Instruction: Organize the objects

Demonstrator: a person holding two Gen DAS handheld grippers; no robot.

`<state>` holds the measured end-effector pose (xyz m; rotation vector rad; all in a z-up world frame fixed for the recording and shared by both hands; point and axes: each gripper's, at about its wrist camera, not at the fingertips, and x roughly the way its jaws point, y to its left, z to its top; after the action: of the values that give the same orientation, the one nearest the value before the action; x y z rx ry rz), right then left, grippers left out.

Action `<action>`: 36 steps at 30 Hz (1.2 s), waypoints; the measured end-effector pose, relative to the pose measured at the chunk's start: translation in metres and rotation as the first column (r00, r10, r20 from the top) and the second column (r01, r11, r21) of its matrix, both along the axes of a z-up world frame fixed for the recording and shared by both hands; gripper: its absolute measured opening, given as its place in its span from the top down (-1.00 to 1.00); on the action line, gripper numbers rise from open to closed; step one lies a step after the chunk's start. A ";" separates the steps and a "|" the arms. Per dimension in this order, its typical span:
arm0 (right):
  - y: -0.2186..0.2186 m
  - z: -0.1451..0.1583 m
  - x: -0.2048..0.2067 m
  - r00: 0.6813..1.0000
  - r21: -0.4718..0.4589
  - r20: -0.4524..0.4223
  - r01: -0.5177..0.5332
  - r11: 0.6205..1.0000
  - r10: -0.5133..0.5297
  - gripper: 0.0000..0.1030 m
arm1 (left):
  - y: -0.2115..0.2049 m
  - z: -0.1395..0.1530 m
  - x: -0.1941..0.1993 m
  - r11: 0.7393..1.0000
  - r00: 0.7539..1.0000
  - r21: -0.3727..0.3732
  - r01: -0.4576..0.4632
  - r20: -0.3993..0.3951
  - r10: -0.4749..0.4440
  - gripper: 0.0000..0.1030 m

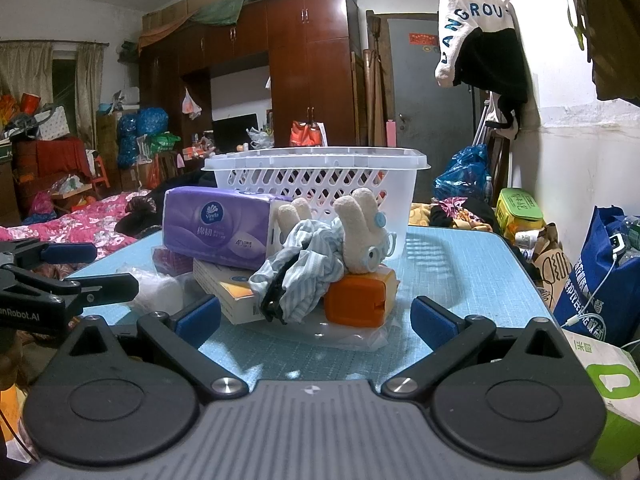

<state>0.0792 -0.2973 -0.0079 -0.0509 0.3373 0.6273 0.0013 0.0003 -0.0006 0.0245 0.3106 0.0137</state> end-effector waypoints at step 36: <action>0.000 -0.001 0.000 1.000 -0.002 -0.001 0.000 1.000 0.000 -1.00 | -0.002 -0.004 0.003 1.000 1.000 -0.003 0.016 -0.009 -0.016 -1.00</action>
<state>0.0793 -0.2977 -0.0088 -0.0522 0.3387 0.6272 0.0042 -0.0020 -0.0044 0.0242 0.3191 -0.0029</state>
